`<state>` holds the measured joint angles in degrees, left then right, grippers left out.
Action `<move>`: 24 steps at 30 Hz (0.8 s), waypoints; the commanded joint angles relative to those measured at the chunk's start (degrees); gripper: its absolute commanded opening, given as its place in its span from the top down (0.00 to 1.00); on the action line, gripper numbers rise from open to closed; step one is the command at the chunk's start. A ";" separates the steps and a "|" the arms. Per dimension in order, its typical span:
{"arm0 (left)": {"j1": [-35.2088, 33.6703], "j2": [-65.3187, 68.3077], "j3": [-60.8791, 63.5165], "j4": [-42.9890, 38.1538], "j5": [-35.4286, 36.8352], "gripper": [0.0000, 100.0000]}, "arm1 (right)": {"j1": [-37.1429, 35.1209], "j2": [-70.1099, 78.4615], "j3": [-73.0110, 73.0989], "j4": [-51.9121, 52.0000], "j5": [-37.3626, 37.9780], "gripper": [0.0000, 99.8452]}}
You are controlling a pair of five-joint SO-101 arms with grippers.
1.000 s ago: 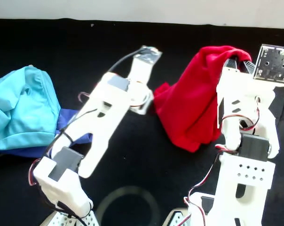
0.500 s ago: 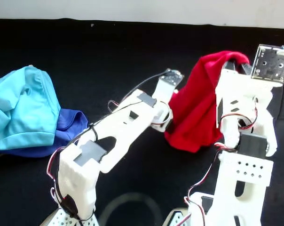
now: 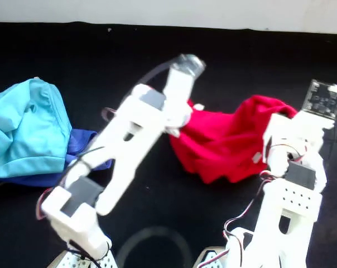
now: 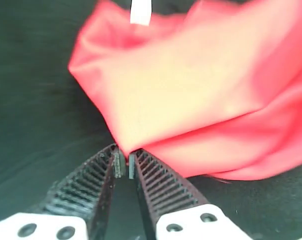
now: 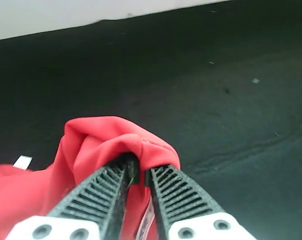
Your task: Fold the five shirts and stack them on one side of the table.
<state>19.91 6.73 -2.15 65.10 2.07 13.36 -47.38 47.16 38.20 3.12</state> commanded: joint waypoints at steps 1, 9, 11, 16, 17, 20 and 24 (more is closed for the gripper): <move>-5.58 -9.27 -8.75 7.56 -0.09 0.99 | -4.26 -0.40 -10.33 0.04 0.62 0.99; -10.51 -14.64 -13.41 20.57 -5.45 0.99 | -12.97 0.13 -24.84 17.63 0.62 0.99; -10.42 -13.76 -9.89 21.98 -6.77 0.99 | -14.37 0.13 -19.30 20.18 0.62 0.99; -10.42 -7.60 3.38 21.89 -10.37 0.99 | -14.81 -0.04 -0.48 20.00 0.62 0.99; -10.42 -5.85 5.49 21.89 -11.08 0.99 | -14.73 -0.40 2.59 20.00 0.70 0.99; -10.86 -0.75 8.04 22.33 -13.10 0.99 | -13.49 -0.48 8.48 20.26 5.63 0.99; -13.41 2.77 6.29 26.29 -14.95 0.99 | -6.81 -0.48 9.71 20.44 15.21 0.99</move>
<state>8.66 8.84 5.76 88.04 -11.91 1.67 -47.47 56.57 58.42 12.26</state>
